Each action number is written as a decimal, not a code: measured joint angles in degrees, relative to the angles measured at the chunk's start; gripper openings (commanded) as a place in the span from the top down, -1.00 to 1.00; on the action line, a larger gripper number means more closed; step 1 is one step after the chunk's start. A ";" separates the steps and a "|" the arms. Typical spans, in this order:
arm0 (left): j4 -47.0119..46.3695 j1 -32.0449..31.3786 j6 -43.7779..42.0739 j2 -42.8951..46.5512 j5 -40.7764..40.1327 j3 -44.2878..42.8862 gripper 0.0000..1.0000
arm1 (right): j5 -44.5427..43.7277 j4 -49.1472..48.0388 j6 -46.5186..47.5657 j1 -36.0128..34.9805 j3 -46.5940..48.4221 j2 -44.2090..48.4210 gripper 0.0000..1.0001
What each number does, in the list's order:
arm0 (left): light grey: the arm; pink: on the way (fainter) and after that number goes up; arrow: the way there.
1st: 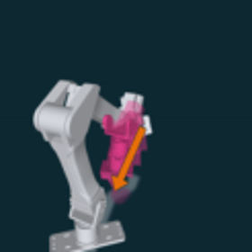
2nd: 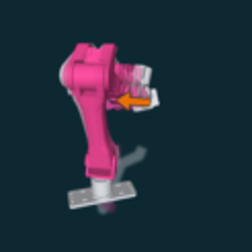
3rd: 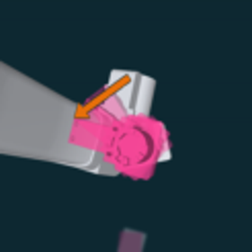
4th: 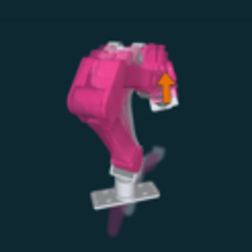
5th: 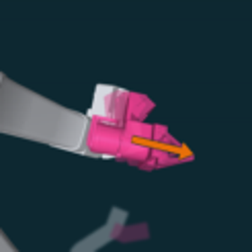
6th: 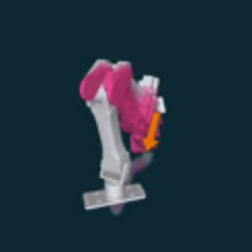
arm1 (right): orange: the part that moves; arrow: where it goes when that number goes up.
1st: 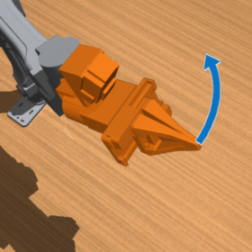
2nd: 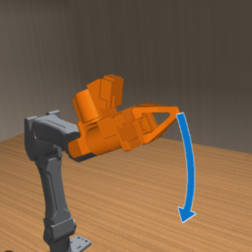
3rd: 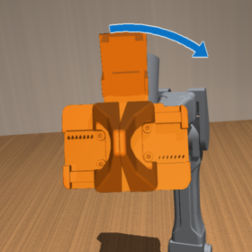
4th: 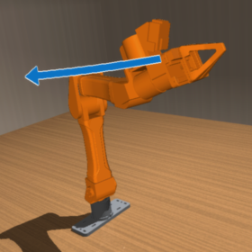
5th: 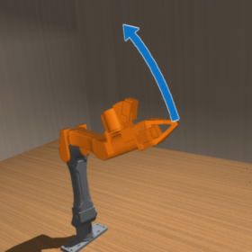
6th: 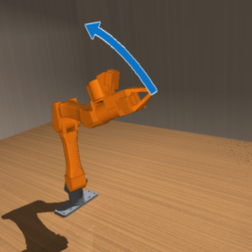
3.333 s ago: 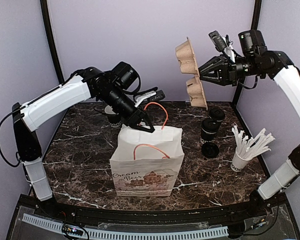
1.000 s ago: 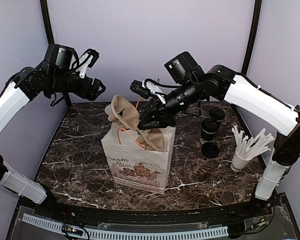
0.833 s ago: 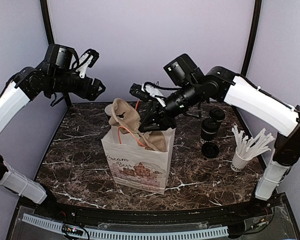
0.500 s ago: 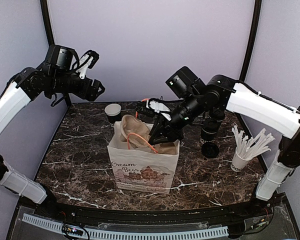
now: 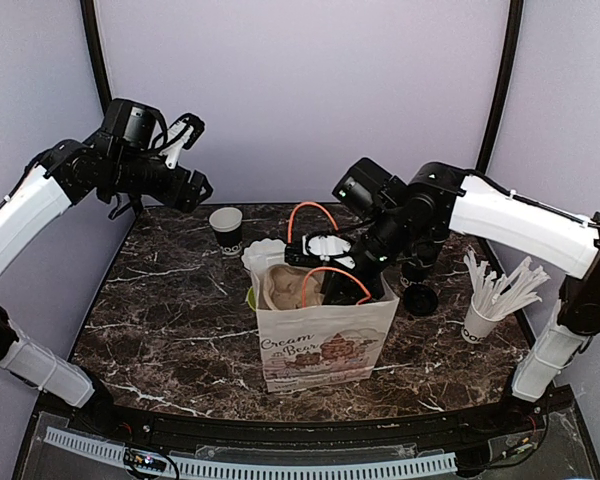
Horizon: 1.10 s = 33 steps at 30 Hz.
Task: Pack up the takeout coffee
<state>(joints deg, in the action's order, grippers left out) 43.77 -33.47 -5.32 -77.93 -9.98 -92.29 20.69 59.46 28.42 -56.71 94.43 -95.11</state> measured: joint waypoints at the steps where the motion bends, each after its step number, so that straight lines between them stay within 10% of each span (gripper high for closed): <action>1: 0.00 0.00 0.00 0.00 0.02 0.13 -0.72 | -0.42 1.25 1.11 0.00 0.24 -0.04 0.54; 14: -1.07 0.33 0.00 -0.02 0.81 3.63 -0.72 | -6.84 17.81 10.34 -0.33 10.01 -7.34 0.55; 33: -4.33 0.81 -0.04 0.00 3.10 9.88 -0.72 | -11.39 18.03 10.32 -1.66 3.78 -11.85 0.45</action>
<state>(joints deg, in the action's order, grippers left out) 39.44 -32.67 -5.37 -77.93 -6.87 -82.41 9.30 77.49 38.74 -58.37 98.21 -106.96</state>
